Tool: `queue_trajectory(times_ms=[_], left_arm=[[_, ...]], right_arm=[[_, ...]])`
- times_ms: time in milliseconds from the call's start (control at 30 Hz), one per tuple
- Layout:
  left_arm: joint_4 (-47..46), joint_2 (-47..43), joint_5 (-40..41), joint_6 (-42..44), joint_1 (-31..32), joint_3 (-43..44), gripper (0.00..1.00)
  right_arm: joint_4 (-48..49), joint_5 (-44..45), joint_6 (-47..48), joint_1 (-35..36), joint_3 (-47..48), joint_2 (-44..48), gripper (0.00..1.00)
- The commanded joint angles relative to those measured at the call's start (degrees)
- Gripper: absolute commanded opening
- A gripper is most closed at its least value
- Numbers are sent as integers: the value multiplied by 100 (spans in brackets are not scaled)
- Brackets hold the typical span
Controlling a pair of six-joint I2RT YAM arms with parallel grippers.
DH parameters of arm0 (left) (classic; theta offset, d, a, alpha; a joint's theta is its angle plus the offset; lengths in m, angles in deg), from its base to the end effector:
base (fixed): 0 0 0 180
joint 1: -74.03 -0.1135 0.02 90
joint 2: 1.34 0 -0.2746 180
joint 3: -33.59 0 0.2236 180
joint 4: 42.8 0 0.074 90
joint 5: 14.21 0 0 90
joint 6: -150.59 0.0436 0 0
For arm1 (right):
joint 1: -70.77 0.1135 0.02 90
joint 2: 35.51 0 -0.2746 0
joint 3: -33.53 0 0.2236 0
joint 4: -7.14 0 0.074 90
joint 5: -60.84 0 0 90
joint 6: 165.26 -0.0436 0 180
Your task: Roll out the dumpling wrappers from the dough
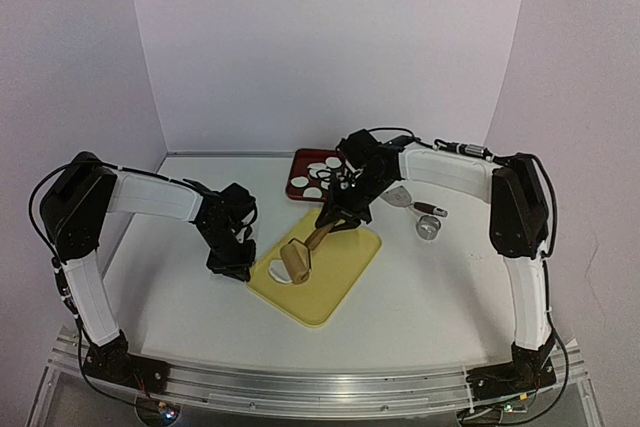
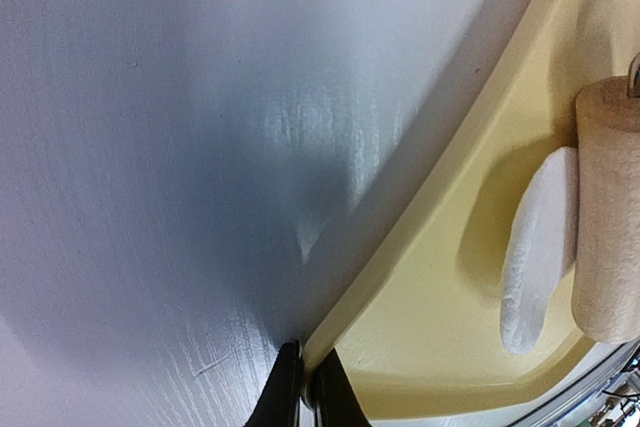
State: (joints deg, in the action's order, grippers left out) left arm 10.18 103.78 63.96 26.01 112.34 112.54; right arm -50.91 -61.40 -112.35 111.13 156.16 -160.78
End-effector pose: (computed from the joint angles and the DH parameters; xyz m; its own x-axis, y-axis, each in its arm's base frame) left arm 0.2411 -0.2018 0.1654 -0.9960 0.0790 -0.0407 0.0871 0.9582 -0.2726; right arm 0.3326 0.3132 0.2307 -0.9804 -0.1638 -0.1100 -0.1950 0.7198 0.6663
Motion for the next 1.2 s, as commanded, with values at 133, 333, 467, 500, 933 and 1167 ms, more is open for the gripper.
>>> queue_trajectory(times_ms=[133,333,467,500,933,1167], left_arm=[[-165,-79,15,-51,72,138,0],[-117,-52,15,-164,72,164,0],[-147,-49,-20,-277,72,191,0],[-160,-58,-32,-299,72,186,0],[-18,-191,189,-427,71,24,0],[-57,-129,147,-379,73,66,0]], right_arm=[[-280,375,49,481,264,-747,0],[-492,376,32,675,592,-1035,0],[-541,451,3,750,571,-1081,0],[-542,514,-24,754,521,-1069,0],[-656,1684,-369,144,-1179,-69,0],[-673,1241,-153,478,-627,-612,0]])
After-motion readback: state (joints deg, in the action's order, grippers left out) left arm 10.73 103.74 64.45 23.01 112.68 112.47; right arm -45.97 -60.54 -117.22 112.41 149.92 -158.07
